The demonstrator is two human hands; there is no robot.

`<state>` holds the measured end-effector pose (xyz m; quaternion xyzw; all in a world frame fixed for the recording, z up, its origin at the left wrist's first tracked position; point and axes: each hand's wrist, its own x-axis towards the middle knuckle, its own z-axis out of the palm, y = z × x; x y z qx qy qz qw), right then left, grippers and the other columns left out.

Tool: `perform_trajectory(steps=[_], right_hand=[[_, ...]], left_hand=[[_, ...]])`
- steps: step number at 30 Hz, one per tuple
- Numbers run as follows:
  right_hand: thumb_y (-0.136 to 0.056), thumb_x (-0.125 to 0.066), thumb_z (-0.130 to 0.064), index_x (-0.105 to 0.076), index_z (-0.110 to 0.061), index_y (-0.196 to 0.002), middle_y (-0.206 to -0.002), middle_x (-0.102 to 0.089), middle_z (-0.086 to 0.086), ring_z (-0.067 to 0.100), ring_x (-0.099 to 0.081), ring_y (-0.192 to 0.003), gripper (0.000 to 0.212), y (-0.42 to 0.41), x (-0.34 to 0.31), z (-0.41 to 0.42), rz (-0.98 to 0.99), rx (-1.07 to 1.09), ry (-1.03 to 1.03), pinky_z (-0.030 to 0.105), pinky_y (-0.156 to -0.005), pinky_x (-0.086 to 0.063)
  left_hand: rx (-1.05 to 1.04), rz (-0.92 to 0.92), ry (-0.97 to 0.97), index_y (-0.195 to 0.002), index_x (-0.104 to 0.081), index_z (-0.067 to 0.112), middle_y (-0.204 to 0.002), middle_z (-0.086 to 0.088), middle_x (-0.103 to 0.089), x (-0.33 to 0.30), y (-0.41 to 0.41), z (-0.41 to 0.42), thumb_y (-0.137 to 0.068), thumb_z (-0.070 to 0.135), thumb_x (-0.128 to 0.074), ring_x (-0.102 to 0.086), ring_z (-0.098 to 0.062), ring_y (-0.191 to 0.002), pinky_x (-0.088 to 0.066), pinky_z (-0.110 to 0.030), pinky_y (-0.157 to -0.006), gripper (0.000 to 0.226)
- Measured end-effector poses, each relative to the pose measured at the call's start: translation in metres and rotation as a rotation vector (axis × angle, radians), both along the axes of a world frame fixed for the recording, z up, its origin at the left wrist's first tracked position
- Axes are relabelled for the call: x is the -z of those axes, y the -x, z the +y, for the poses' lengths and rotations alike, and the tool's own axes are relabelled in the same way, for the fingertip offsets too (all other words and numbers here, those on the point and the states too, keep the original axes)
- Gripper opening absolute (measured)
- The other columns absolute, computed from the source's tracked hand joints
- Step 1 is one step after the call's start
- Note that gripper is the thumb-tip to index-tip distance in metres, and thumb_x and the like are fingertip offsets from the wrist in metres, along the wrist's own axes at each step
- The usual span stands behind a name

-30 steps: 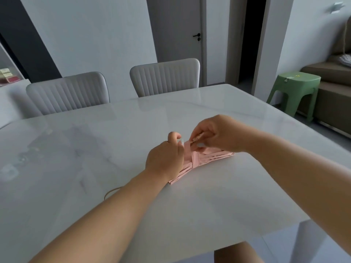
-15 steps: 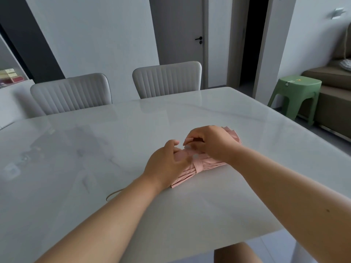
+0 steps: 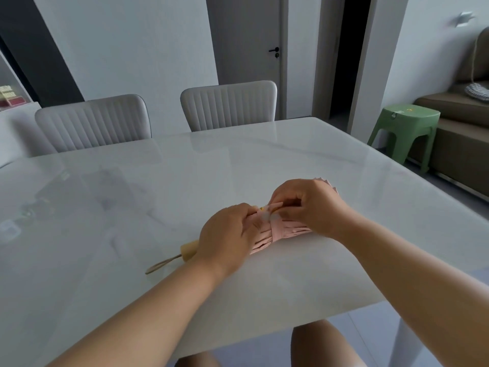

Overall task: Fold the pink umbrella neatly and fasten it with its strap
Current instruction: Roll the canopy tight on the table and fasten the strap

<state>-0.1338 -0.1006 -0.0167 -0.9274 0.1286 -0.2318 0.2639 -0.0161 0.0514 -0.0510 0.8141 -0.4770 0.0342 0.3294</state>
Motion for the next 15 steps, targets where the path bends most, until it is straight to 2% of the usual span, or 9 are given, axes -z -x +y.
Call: perform_trajectory(steps=[2,6,8,12,15], right_hand=[[-0.079,-0.070,-0.030,-0.074,-0.034,-0.084,-0.090,-0.070,-0.018,0.007,-0.065,-0.086,0.007,0.001,-0.002,-0.002,0.032,-0.009,0.067,0.038,-0.085,-0.048],[-0.080,-0.074,-0.026,-0.074,-0.035,-0.089,-0.096,-0.067,-0.025,0.003,-0.063,-0.088,0.013,0.011,-0.004,-0.001,0.055,-0.115,0.153,0.036,-0.083,-0.049],[-0.077,-0.077,-0.032,-0.075,-0.036,-0.089,-0.096,-0.069,-0.024,0.003,-0.063,-0.085,0.013,0.020,-0.003,0.001,-0.010,-0.153,0.243,0.034,-0.081,-0.046],[-0.076,-0.075,-0.027,-0.076,-0.025,-0.080,-0.086,-0.072,-0.013,0.008,-0.063,-0.086,0.004,0.034,0.006,0.019,-0.084,-0.329,0.466,0.023,-0.081,-0.042],[-0.077,-0.074,-0.019,-0.076,-0.018,-0.079,-0.083,-0.070,-0.007,0.007,-0.059,-0.083,0.003,0.037,0.011,0.029,-0.114,-0.372,0.406,0.013,-0.080,-0.040]], left_hand=[[0.010,0.098,0.021,-0.096,-0.070,0.022,-0.072,0.010,-0.062,-0.001,-0.001,0.003,-0.099,0.043,-0.045,-0.058,-0.015,-0.077,-0.044,-0.030,-0.069,0.033],[0.000,0.250,0.065,-0.106,-0.074,0.026,-0.098,0.015,-0.072,-0.005,0.002,0.004,-0.093,0.041,-0.059,-0.064,-0.004,-0.094,-0.049,-0.026,-0.085,0.025],[-0.004,0.263,0.039,-0.105,-0.073,0.026,-0.103,0.013,-0.071,-0.008,0.003,0.004,-0.093,0.042,-0.059,-0.062,-0.006,-0.100,-0.048,-0.028,-0.092,0.025],[-0.021,0.210,-0.039,-0.082,-0.056,0.028,-0.080,-0.005,-0.070,-0.008,0.002,0.001,-0.092,0.047,-0.051,-0.063,-0.024,-0.086,-0.050,-0.041,-0.085,0.022],[-0.029,0.182,-0.034,-0.081,-0.060,0.025,-0.067,-0.003,-0.066,-0.004,0.004,-0.001,-0.095,0.045,-0.050,-0.063,-0.024,-0.077,-0.051,-0.043,-0.078,0.026]])
